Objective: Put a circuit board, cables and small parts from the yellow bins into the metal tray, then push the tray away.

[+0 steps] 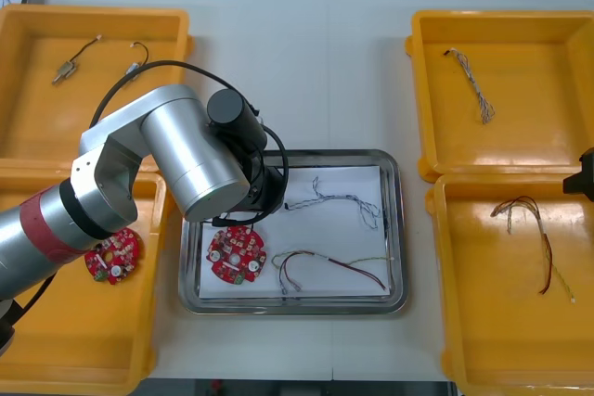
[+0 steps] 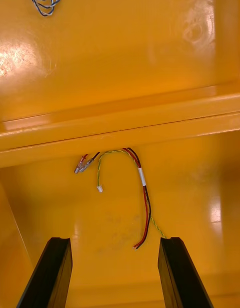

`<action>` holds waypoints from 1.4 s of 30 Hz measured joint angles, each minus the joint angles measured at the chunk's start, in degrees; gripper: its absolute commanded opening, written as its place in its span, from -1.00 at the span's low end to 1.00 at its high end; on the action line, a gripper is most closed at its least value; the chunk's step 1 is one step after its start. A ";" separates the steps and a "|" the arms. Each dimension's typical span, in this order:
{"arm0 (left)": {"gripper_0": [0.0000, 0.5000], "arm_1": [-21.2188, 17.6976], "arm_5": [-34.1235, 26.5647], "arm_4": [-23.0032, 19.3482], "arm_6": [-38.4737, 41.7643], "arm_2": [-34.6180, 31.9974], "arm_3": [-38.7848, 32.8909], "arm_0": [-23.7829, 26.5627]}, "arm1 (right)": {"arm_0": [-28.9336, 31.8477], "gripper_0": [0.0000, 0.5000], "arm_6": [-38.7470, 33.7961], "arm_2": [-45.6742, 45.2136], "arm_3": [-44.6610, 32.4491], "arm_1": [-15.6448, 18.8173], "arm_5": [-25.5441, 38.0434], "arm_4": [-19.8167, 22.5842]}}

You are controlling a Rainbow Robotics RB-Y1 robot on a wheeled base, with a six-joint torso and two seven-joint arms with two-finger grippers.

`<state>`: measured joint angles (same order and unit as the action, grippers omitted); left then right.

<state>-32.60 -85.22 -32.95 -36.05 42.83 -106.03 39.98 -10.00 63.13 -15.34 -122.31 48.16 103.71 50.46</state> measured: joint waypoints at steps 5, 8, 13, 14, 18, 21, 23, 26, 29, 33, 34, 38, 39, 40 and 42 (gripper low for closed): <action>1.00 0.00 -0.67 -0.02 0.00 -0.03 -0.01 0.38 | 0.00 1.00 0.00 0.00 0.00 0.00 0.00 0.03; 1.00 0.00 -3.36 -1.14 0.00 -0.69 -0.19 1.24 | 0.00 1.00 0.00 0.00 0.00 0.00 0.00 0.04; 1.00 0.00 -9.46 -4.84 0.00 -5.29 -2.27 1.89 | 0.01 1.00 0.02 0.00 0.00 0.00 -0.01 0.13; 1.00 -0.01 -10.52 -5.73 0.00 -6.46 -2.83 1.95 | 0.01 1.00 0.08 0.00 0.00 0.00 -0.01 0.22; 1.00 -0.44 -13.32 -9.28 -0.01 -10.63 -4.90 2.06 | 0.01 1.00 2.23 0.00 -0.05 0.00 -0.01 0.68; 1.00 -1.64 -15.15 -11.79 -0.01 -12.93 -6.61 2.07 | 0.01 1.00 2.94 0.00 -0.29 0.00 -0.02 0.95; 1.00 -3.04 -15.96 -13.65 -0.02 -14.21 -7.68 2.08 | 0.02 1.00 2.94 0.00 -0.68 0.00 -0.02 1.13; 1.00 -5.51 -16.77 -16.46 -0.18 -16.15 -8.27 2.09 | 0.01 1.00 2.94 0.03 -1.40 0.00 -0.01 1.50; 1.00 -8.05 -18.13 -18.31 -0.49 -18.23 -8.37 2.10 | -0.07 1.00 2.96 0.38 -2.18 0.01 0.12 1.68; 1.00 -10.82 -19.80 -20.01 -1.80 -20.71 -8.43 2.10 | -1.10 1.00 3.05 2.16 -3.37 0.02 1.50 1.96; 1.00 -11.49 -20.13 -20.23 -2.20 -21.20 -8.44 2.10 | -1.53 1.00 3.07 2.89 -3.80 0.02 1.77 2.00; 1.00 -14.33 -20.67 -21.03 -4.54 -22.45 -8.46 2.11 | -3.46 1.00 3.34 6.66 -6.05 0.06 2.08 2.10; 1.00 -15.11 -20.70 -21.39 -5.31 -22.59 -8.46 2.11 | -3.97 1.00 3.34 7.71 -6.65 0.06 2.12 2.11; 1.00 -15.88 -20.70 -21.81 -6.05 -22.72 -8.46 2.11 | -4.49 1.00 3.34 8.76 -7.15 0.07 2.15 2.15; 1.00 -17.49 -20.71 -23.47 -7.41 -23.13 -8.46 2.11 | -5.60 1.00 3.34 10.89 -8.12 0.11 2.16 2.37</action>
<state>-50.09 -105.94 -56.42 -43.47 19.70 -114.49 42.08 -15.59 66.48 -4.45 -130.42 48.27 105.87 52.83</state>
